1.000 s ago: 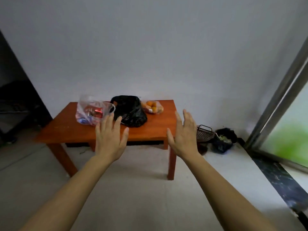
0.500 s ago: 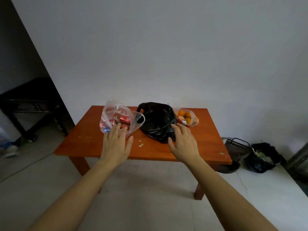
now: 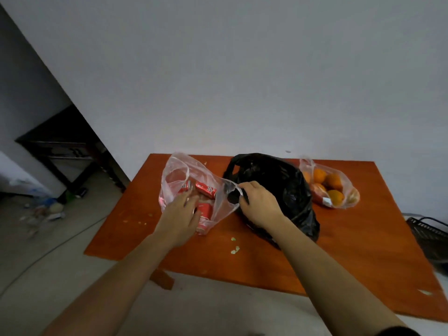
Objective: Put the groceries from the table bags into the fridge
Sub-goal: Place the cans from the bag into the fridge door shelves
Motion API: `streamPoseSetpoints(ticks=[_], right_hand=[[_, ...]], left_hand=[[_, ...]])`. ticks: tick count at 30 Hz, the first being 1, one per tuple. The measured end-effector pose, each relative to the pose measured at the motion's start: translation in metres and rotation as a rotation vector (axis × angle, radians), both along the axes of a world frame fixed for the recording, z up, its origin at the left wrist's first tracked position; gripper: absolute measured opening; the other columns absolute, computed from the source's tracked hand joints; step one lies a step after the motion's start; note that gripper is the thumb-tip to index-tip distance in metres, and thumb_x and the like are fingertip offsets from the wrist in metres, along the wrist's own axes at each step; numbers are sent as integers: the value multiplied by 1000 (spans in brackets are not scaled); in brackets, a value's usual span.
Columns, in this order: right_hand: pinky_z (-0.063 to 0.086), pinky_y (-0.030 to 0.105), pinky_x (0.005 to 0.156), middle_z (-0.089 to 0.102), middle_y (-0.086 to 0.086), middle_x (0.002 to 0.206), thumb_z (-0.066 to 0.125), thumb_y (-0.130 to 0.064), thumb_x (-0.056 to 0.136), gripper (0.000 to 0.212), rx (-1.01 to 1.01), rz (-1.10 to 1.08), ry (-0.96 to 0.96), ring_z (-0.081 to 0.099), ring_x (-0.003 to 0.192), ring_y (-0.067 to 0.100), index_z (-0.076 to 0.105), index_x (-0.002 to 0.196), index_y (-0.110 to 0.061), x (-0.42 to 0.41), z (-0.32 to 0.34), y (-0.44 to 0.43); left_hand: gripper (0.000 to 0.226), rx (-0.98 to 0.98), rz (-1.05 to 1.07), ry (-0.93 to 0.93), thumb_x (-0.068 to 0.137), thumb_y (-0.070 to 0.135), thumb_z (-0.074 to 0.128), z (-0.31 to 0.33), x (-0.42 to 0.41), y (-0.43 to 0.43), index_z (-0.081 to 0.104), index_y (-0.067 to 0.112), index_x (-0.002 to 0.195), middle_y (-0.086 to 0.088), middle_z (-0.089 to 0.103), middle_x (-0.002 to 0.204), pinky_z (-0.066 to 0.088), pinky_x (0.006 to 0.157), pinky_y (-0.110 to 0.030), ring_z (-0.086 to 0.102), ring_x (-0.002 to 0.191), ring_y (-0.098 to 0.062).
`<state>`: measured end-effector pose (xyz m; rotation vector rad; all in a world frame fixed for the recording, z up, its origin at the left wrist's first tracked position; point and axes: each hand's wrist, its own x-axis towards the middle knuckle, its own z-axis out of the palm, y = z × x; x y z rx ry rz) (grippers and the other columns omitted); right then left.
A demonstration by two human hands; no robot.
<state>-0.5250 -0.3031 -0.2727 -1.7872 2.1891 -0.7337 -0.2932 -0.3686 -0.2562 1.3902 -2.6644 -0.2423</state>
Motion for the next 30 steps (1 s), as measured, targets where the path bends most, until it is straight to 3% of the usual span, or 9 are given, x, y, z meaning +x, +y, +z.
streamPoseSetpoints(ticks=[7,12,14,16,20,23,26,28,30], right_hand=[[55,34,89,64,4,122,52,-16,98,33,90,142,-195,64,106,21,61,130,-18,12,-25,-117],[53,34,89,69,6,117,54,-15,96,30,213,121,-256,65,106,23,65,123,-16,38,-55,-167],[56,38,83,70,7,112,53,-21,97,26,316,91,-306,66,100,24,64,120,-16,50,-71,-183],[55,34,80,69,4,114,55,-27,99,26,422,27,-319,64,94,19,62,122,-18,65,-85,-194],[52,33,87,67,3,115,50,-30,99,29,631,-185,-275,61,96,18,58,125,-20,101,-111,-208],[48,31,79,62,7,120,50,-45,97,49,787,-337,-289,61,94,22,43,139,-19,125,-131,-216],[52,39,85,49,15,140,47,-56,95,71,786,-522,-412,65,104,31,20,152,-24,138,-148,-219],[54,42,86,55,15,131,47,-61,92,77,782,-645,-508,65,100,32,14,154,-29,143,-154,-219],[54,40,83,62,14,120,49,-62,91,81,759,-706,-536,66,96,33,11,154,-28,146,-158,-219]], left_hand=[[38,214,-30,-17,101,20,47,-28,-12,-97,44,16,139,-4,41,149,38,110,-39,40,137,-22],[23,325,-118,6,99,15,52,-62,-16,-169,59,11,120,-7,60,127,45,102,-34,55,120,-23],[23,337,-131,1,95,11,57,-76,-14,-198,61,11,117,-8,64,119,47,101,-39,59,114,-24],[34,351,-144,-105,90,10,62,-90,-7,-225,57,13,123,-9,62,124,47,103,-44,57,116,-27],[62,367,-203,-323,88,25,66,-117,15,-268,41,16,144,-10,45,148,42,108,-40,43,134,-27],[67,369,-279,-354,86,33,69,-130,24,-287,40,16,144,-9,40,150,29,114,-38,34,138,-27],[76,456,-274,-281,85,25,72,-139,26,-293,32,14,149,-10,43,146,40,100,-30,45,129,-25],[80,514,-250,-220,83,20,74,-143,24,-297,30,15,150,-9,52,139,41,85,-24,55,119,-23],[84,522,-263,-220,82,22,76,-145,23,-300,30,20,151,-8,52,139,43,87,-28,55,120,-25]])
